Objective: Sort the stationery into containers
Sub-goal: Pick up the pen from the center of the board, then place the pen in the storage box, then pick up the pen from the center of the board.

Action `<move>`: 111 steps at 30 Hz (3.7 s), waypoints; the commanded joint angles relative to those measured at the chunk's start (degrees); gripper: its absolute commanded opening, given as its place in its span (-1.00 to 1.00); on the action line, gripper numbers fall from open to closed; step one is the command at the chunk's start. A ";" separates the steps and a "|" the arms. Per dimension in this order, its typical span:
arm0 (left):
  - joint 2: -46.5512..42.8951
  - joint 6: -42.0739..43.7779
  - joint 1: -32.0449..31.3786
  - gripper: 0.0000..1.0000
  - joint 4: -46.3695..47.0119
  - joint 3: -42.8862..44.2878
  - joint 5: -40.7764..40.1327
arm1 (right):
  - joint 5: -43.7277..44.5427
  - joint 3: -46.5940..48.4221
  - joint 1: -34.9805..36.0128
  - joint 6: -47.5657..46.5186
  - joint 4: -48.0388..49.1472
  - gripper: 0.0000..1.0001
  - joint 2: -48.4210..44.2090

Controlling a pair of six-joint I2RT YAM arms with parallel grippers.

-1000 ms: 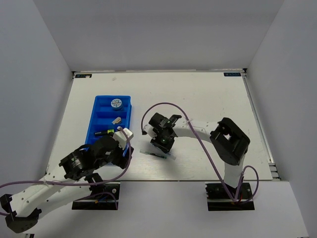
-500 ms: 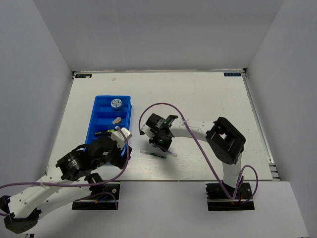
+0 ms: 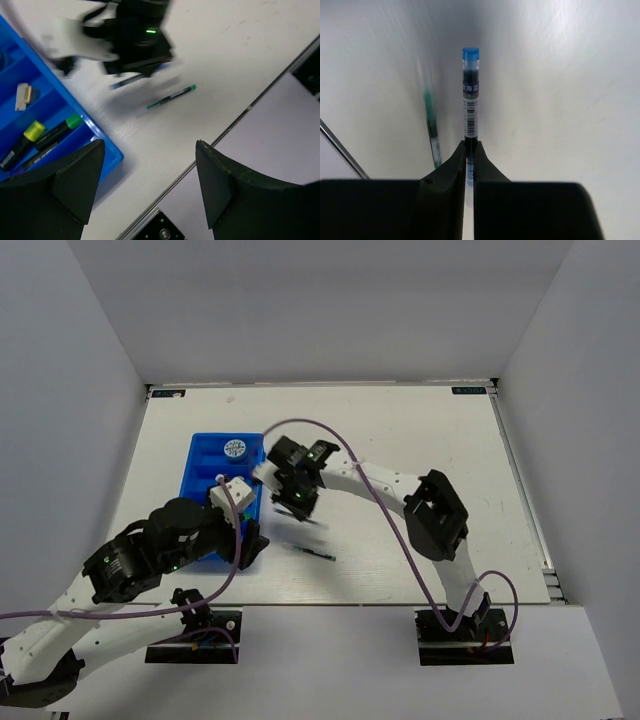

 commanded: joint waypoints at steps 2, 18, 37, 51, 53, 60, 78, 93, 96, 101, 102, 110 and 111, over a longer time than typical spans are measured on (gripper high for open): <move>-0.81 0.83 -0.24 0.67 2.24 4.85 5.47 | -10.05 24.37 0.66 -4.31 -11.10 -1.00 4.72; -2.75 0.39 -0.24 0.67 10.16 5.74 16.55 | -36.96 29.06 1.81 8.06 21.63 -1.00 7.98; -6.52 -0.84 -0.32 0.67 12.01 -0.94 17.44 | -36.63 29.15 2.07 8.61 36.09 -1.00 19.41; -6.61 -1.54 -0.15 0.67 12.27 -1.12 17.00 | -37.42 27.05 2.33 4.83 31.51 -0.16 13.45; -6.44 -1.63 -0.24 0.67 11.92 -0.94 16.65 | -37.42 26.69 2.25 3.95 30.72 -0.16 12.82; -6.61 -1.90 -0.41 0.51 10.95 1.16 15.59 | -17.77 27.13 1.54 3.42 24.58 -1.00 5.97; -3.63 -1.11 -0.32 0.54 10.60 0.73 14.10 | -2.70 3.75 2.33 -13.63 -7.69 -0.16 -3.62; -5.12 -1.81 -0.41 0.56 10.16 -1.20 13.92 | -3.23 -1.86 4.79 -7.31 -0.93 -0.04 0.78; -5.47 -1.81 -0.32 0.56 9.81 -1.38 13.74 | -3.23 -3.71 4.97 -6.34 0.39 -0.04 0.52; -6.09 -1.90 -0.24 0.56 9.90 -2.00 13.66 | -2.53 -6.96 5.50 -5.02 3.03 -0.04 0.08; -6.17 -1.90 -0.23 0.56 9.90 -2.00 13.66 | -2.01 -7.23 5.76 -4.50 3.82 -0.04 -0.18; -7.14 -2.16 -0.32 0.56 9.81 -2.53 13.30 | 7.82 -14.87 7.17 -1.77 12.61 -0.20 -0.45; -7.23 -2.25 -0.32 0.56 9.64 -2.52 13.30 | 9.15 -15.66 7.17 -1.68 13.05 -0.31 -0.19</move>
